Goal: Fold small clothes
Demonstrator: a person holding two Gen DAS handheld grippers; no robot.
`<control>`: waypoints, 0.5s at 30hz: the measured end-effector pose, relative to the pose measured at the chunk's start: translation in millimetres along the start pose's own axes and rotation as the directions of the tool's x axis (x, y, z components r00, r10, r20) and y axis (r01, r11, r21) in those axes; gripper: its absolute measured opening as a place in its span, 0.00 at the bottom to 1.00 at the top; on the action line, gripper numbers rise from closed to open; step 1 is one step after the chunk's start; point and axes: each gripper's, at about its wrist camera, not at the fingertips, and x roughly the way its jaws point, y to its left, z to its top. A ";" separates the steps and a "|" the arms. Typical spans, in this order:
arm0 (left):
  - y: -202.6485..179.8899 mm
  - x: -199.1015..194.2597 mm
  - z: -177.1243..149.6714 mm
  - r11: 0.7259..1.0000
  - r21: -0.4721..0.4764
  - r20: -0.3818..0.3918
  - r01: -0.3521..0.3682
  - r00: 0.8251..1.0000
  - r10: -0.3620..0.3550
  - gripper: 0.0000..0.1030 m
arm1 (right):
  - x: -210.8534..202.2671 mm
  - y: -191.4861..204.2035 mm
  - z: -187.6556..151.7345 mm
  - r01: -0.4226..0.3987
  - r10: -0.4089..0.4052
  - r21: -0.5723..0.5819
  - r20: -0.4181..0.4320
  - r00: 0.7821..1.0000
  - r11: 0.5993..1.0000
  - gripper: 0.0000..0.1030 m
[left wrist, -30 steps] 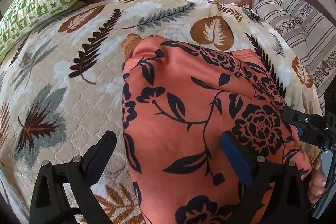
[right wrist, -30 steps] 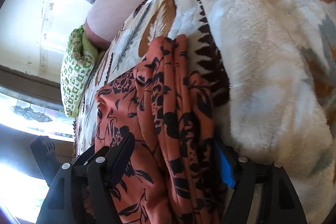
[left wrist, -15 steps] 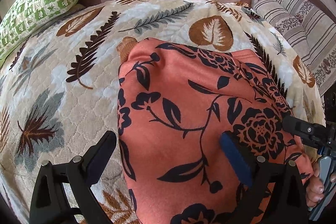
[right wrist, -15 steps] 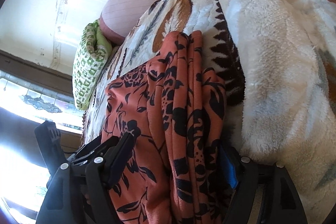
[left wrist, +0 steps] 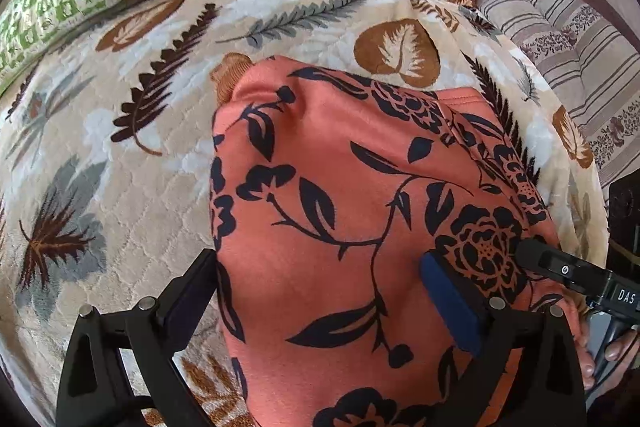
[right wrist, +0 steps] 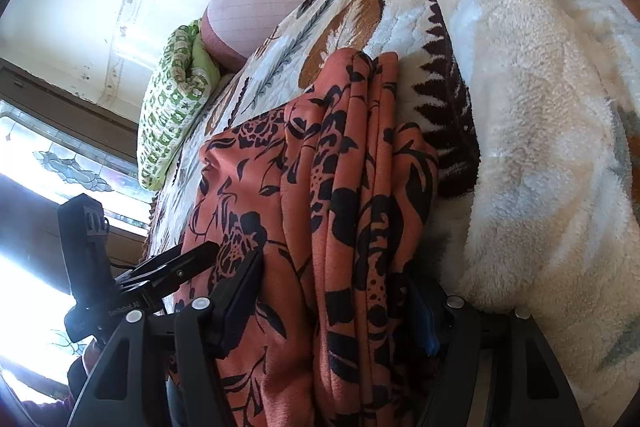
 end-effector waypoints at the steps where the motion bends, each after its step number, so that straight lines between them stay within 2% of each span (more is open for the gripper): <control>1: 0.6 0.2 1.2 1.000 -0.008 -0.007 0.007 1.000 -0.007 0.97 | 0.0 -0.5 0.5 0.000 0.000 0.000 0.000 1.000 1.000 0.67; 6: 2.3 3.3 6.5 0.998 -0.035 -0.039 0.049 0.998 -0.051 0.96 | 0.0 0.9 1.2 0.007 -0.007 -0.003 -0.004 1.000 1.000 0.67; 9: 9.5 1.9 10.0 0.994 -0.075 -0.049 0.082 0.995 -0.086 0.86 | 0.5 6.6 1.9 0.002 -0.002 0.000 -0.012 1.000 1.000 0.66; 11: 17.2 -2.6 11.2 0.989 -0.110 -0.036 0.096 0.994 -0.101 0.73 | -0.3 12.2 2.0 -0.004 0.004 0.008 -0.014 1.000 1.000 0.62; 13: 21.4 -5.3 10.1 0.986 -0.124 -0.022 0.107 0.994 -0.111 0.70 | -1.0 20.4 2.5 0.026 -0.026 -0.017 -0.016 1.000 1.000 0.61; 15: 23.1 -4.1 8.5 0.985 -0.125 -0.018 0.118 0.992 -0.122 0.72 | 0.6 26.2 2.6 0.029 -0.029 -0.032 -0.025 0.999 0.999 0.61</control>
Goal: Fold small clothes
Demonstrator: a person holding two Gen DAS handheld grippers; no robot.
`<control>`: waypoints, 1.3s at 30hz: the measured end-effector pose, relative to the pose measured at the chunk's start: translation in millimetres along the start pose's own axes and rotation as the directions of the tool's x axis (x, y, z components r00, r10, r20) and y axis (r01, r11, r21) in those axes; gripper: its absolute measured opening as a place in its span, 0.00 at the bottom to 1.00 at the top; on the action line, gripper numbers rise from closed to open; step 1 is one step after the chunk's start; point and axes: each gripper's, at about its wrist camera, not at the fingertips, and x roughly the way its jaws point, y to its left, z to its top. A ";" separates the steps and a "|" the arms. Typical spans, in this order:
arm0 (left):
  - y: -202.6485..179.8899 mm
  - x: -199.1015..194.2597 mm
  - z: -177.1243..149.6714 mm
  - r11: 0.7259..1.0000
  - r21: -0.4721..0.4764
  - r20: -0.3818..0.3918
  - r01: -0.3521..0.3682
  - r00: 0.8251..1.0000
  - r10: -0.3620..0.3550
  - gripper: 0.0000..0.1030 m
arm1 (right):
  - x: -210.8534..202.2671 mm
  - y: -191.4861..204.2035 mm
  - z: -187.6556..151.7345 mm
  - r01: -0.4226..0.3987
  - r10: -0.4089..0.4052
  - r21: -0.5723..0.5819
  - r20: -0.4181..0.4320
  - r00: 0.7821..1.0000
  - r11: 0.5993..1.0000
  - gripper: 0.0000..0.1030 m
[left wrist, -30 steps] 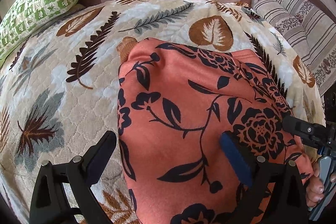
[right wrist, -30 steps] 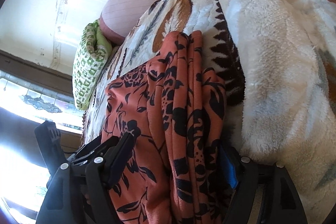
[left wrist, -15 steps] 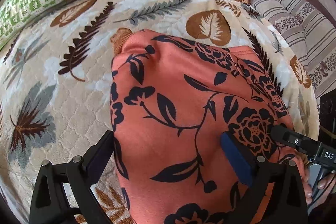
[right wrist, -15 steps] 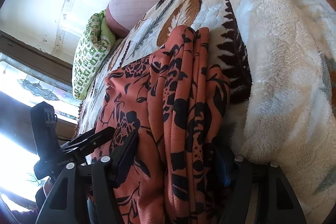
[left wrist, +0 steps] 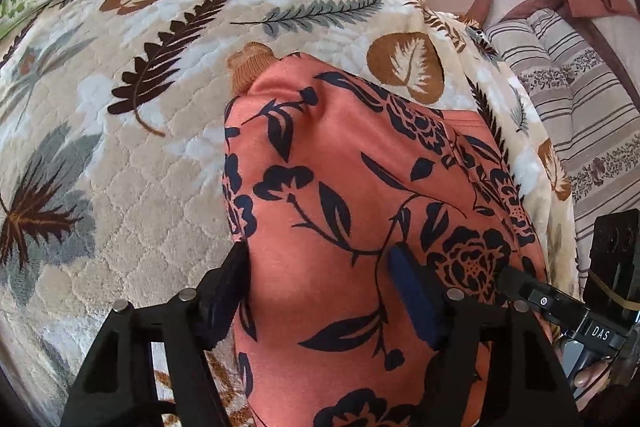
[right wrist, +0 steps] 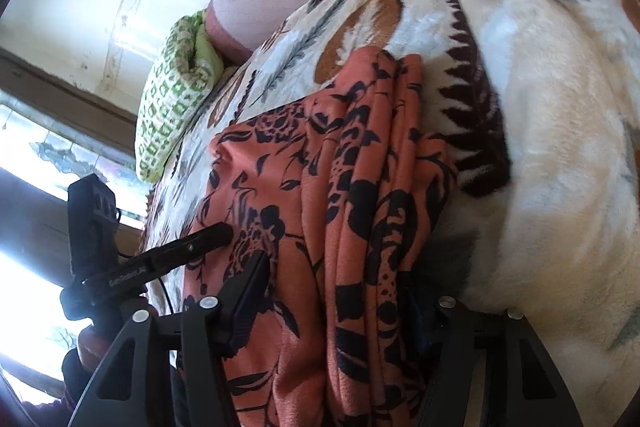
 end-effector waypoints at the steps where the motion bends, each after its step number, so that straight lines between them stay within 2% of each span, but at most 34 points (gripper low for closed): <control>1: 1.0 2.0 -0.1 1.000 -0.002 -0.006 0.003 1.000 -0.003 0.80 | 2.5 1.1 0.1 0.015 -0.015 0.000 -0.007 1.000 1.000 0.61; 2: 2.1 8.6 0.1 1.000 -0.005 -0.038 0.018 0.999 -0.018 0.90 | 5.0 0.1 0.3 0.028 -0.027 0.008 -0.016 1.000 1.000 0.61; 4: 7.1 20.8 1.0 0.998 -0.020 -0.104 0.066 0.992 -0.067 0.94 | 13.3 -2.1 0.2 0.043 -0.041 0.027 -0.050 0.998 0.999 0.63; 6: 10.1 20.0 0.6 0.995 -0.026 -0.096 0.093 0.991 -0.095 0.94 | 15.5 2.9 -0.6 0.067 -0.067 0.000 -0.050 0.997 0.998 0.64; 9: 11.8 15.5 0.9 0.994 -0.038 -0.077 0.106 0.991 -0.109 0.82 | 17.6 10.7 -3.1 0.102 -0.104 -0.050 -0.043 0.994 0.994 0.63; 10: 15.0 13.3 1.0 0.993 -0.044 -0.072 0.112 0.991 -0.115 0.72 | 17.2 12.7 -3.2 0.107 -0.109 -0.058 -0.039 0.993 0.993 0.61; 11: 16.5 10.7 1.2 0.992 -0.050 -0.063 0.117 0.991 -0.120 0.59 | 16.7 16.0 -3.4 0.111 -0.113 -0.070 -0.034 0.993 0.991 0.56; 13: 21.1 3.0 1.4 0.988 -0.060 -0.044 0.143 0.988 -0.146 0.46 | 14.5 23.8 -4.4 0.126 -0.128 -0.102 -0.016 0.992 0.987 0.47; 14: 23.6 0.0 0.7 0.986 -0.059 -0.038 0.153 0.987 -0.155 0.41 | 12.5 29.2 -5.2 0.136 -0.137 -0.122 -0.003 0.991 0.983 0.45; 16: 24.0 -8.0 0.9 0.986 -0.053 -0.026 0.161 0.986 -0.162 0.36 | 10.2 38.2 -6.1 0.154 -0.153 -0.148 0.016 0.988 0.977 0.43; 19: 26.5 -27.1 1.7 0.989 -0.031 0.014 0.143 0.990 -0.143 0.35 | 5.1 51.4 -5.4 0.158 -0.152 -0.163 0.044 0.987 0.974 0.42; 23: 39.5 -67.6 8.7 0.995 -0.011 0.094 0.104 0.990 -0.102 0.35 | 0.5 86.8 -4.1 0.111 -0.091 -0.234 0.095 0.991 0.966 0.41; 30: 99.9 -122.4 16.5 0.997 -0.072 0.204 0.015 0.979 0.000 0.35 | 28.4 141.4 3.7 -0.015 0.051 -0.280 0.121 0.991 0.960 0.41; 35: 136.6 -124.9 12.6 0.990 -0.123 0.213 -0.068 0.973 0.093 0.35 | 70.2 161.4 3.1 -0.102 0.127 -0.275 0.076 0.989 0.956 0.41; 39: 159.5 -91.0 10.9 0.981 -0.153 0.158 -0.116 0.977 0.140 0.38 | 105.0 162.2 -2.4 -0.086 0.100 -0.262 0.037 0.994 0.961 0.41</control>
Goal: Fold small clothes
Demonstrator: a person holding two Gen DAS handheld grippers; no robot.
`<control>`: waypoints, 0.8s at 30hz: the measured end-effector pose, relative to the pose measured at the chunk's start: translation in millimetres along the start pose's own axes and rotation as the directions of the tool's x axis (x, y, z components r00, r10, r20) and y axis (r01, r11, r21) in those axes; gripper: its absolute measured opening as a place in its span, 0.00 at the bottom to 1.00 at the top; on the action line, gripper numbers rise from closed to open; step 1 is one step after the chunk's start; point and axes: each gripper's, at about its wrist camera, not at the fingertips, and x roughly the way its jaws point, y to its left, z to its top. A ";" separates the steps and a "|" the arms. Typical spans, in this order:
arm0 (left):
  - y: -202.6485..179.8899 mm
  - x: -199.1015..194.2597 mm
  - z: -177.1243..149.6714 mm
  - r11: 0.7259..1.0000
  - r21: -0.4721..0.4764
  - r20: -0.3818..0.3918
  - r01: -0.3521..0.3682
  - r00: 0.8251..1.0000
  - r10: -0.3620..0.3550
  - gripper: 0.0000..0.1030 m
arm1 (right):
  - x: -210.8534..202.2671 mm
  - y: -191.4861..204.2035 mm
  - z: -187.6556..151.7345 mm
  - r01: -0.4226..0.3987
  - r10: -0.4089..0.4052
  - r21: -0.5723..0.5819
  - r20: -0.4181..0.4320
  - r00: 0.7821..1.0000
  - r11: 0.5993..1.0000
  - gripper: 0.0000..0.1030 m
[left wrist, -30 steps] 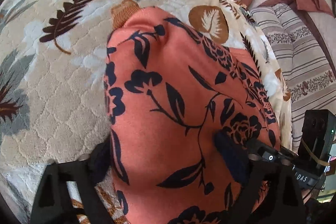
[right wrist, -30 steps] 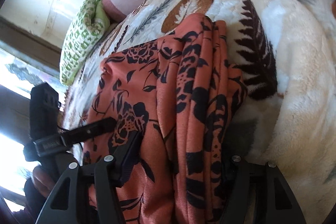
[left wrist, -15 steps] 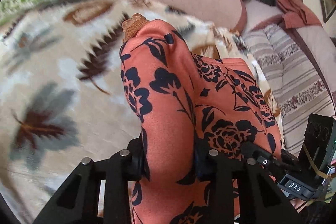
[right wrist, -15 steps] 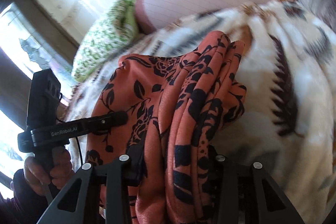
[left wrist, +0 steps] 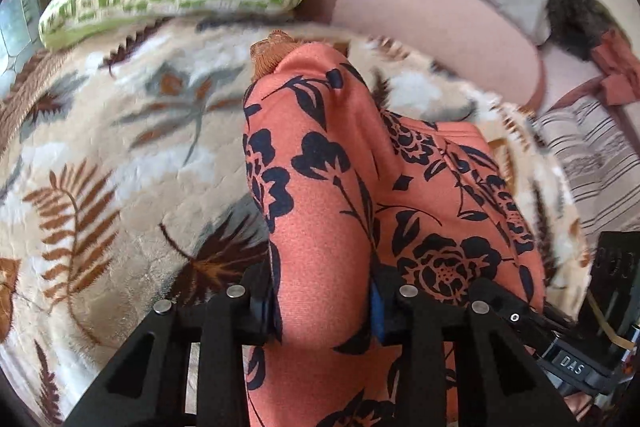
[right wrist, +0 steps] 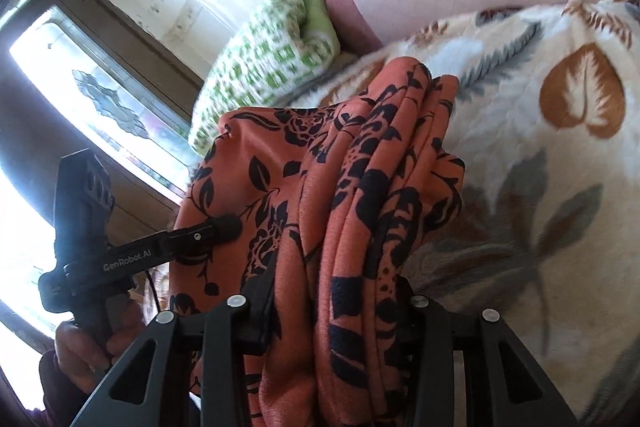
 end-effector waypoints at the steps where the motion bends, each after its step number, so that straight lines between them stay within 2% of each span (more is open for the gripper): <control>1: 3.2 11.4 -3.3 1.000 -0.002 -0.022 -0.020 1.000 0.020 0.43 | 11.1 -1.4 -5.2 0.032 -0.032 -0.002 -0.023 0.999 0.999 0.41; 2: 6.7 23.5 -7.1 0.998 0.006 -0.034 -0.059 0.998 0.059 0.54 | 18.1 -5.0 -8.0 0.057 -0.057 -0.006 -0.046 0.997 0.998 0.45; 4: 8.4 27.5 -11.2 0.997 0.012 -0.024 -0.082 0.996 0.083 0.60 | 28.6 -14.2 -14.2 0.117 -0.117 -0.010 -0.085 0.989 0.993 0.52; 5: 9.0 24.1 -10.9 0.996 0.004 -0.017 -0.086 0.996 0.086 0.63 | 28.9 -19.3 -15.8 0.110 -0.109 0.006 -0.092 0.990 0.994 0.55; 8: 2.8 10.1 -9.9 0.990 0.029 -0.005 -0.137 0.991 0.137 0.65 | 22.1 -24.6 -13.4 0.103 -0.096 0.055 -0.115 0.989 0.993 0.60; 10: -3.8 -8.4 -9.6 0.980 0.055 0.040 -0.191 0.981 0.189 0.65 | 12.6 -20.8 -13.0 0.108 -0.103 0.042 -0.100 0.990 0.993 0.60; 12: -8.9 -28.6 -11.2 0.976 0.068 0.089 -0.209 0.975 0.203 0.65 | 0.2 -16.0 -14.4 0.125 -0.123 0.016 -0.084 0.989 0.992 0.60; 14: -14.4 -50.1 -13.7 0.970 0.071 0.140 -0.231 0.966 0.219 0.71 | -18.6 -9.7 -16.8 0.135 -0.135 -0.004 -0.050 0.990 0.991 0.60; 19: -26.2 -99.6 -21.9 0.956 0.087 0.243 -0.279 0.937 0.251 0.72 | -67.0 22.6 -20.9 0.163 -0.157 -0.083 0.073 0.985 0.983 0.60; 24: -34.5 -140.7 -32.8 0.942 0.086 0.319 -0.325 0.904 0.283 0.72 | -117.2 71.5 -31.8 0.209 -0.168 -0.180 0.220 0.961 0.961 0.63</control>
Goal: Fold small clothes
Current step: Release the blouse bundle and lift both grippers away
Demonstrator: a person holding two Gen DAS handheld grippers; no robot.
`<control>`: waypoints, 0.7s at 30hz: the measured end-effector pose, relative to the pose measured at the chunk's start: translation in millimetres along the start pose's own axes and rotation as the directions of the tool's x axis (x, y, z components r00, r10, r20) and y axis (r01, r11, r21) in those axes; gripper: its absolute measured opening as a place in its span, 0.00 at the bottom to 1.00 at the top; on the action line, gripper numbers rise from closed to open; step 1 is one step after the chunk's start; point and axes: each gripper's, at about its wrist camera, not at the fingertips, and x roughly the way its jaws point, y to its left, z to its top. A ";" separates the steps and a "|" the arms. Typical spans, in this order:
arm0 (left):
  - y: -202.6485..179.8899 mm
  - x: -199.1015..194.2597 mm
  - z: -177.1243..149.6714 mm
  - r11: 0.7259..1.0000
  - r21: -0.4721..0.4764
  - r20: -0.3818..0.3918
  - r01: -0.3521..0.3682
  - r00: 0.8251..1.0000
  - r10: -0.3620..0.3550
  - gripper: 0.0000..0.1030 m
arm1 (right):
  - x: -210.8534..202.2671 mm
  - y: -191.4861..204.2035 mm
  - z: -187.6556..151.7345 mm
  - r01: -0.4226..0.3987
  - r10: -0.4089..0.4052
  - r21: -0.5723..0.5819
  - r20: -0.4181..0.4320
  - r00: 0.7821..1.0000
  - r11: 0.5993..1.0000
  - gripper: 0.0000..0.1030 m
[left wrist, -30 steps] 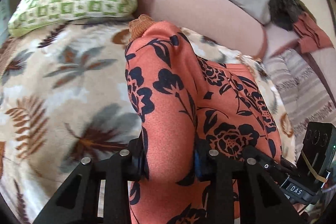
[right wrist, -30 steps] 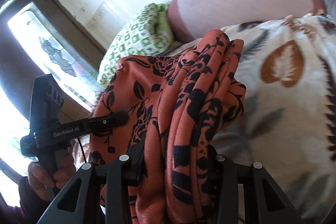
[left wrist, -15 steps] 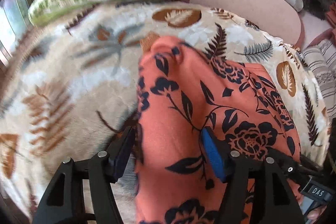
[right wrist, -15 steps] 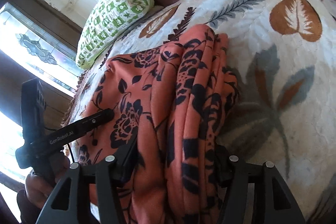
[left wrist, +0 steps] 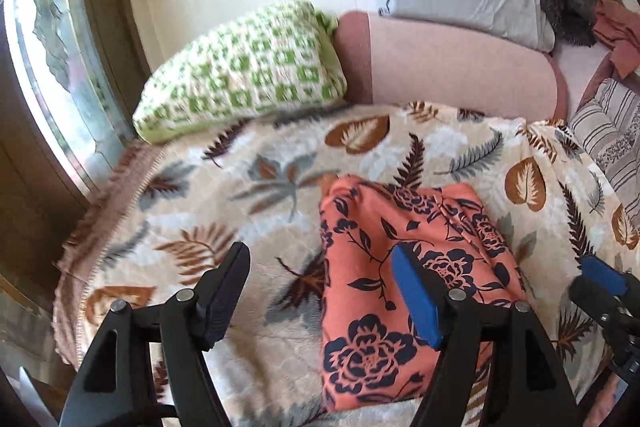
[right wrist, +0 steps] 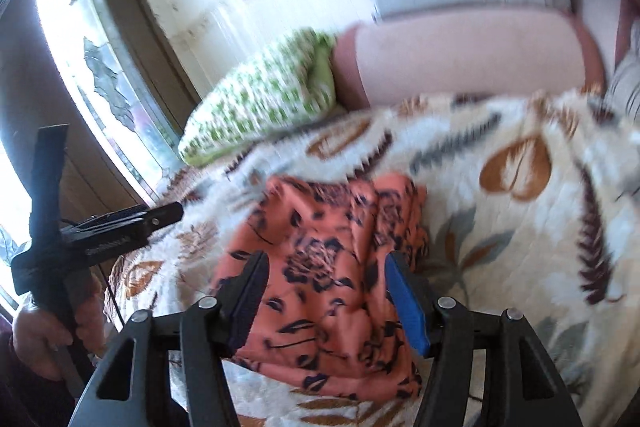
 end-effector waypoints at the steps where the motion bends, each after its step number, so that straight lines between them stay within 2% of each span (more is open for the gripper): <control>1: 1.4 -7.5 0.7 1.000 0.001 0.014 -0.008 1.000 0.008 0.72 | -5.1 5.8 1.3 0.003 -0.003 -0.001 0.014 1.000 1.000 0.64; 4: 8.0 -33.6 0.1 0.999 0.000 0.066 -0.039 0.997 0.038 0.72 | -20.1 28.6 4.3 0.011 -0.010 -0.018 0.053 0.999 1.000 0.65; 8: 19.7 -62.9 0.1 0.997 -0.020 0.129 -0.069 0.989 0.071 0.73 | -42.2 58.3 4.8 0.055 -0.047 -0.095 0.086 0.995 0.994 0.65; 11: 32.4 -82.9 0.4 0.995 -0.050 0.174 -0.081 0.981 0.089 0.82 | -57.8 76.2 6.3 0.045 -0.031 -0.112 0.122 0.992 0.993 0.65; 15: 52.2 -109.5 3.5 0.990 -0.102 0.235 -0.100 0.964 0.122 0.82 | -72.0 99.2 9.5 0.035 -0.012 -0.138 0.168 0.986 0.990 0.65; 21: 71.0 -130.7 3.6 0.980 -0.147 0.277 -0.137 0.945 0.174 0.83 | -87.6 123.6 9.4 0.040 -0.008 -0.136 0.225 0.974 0.990 0.70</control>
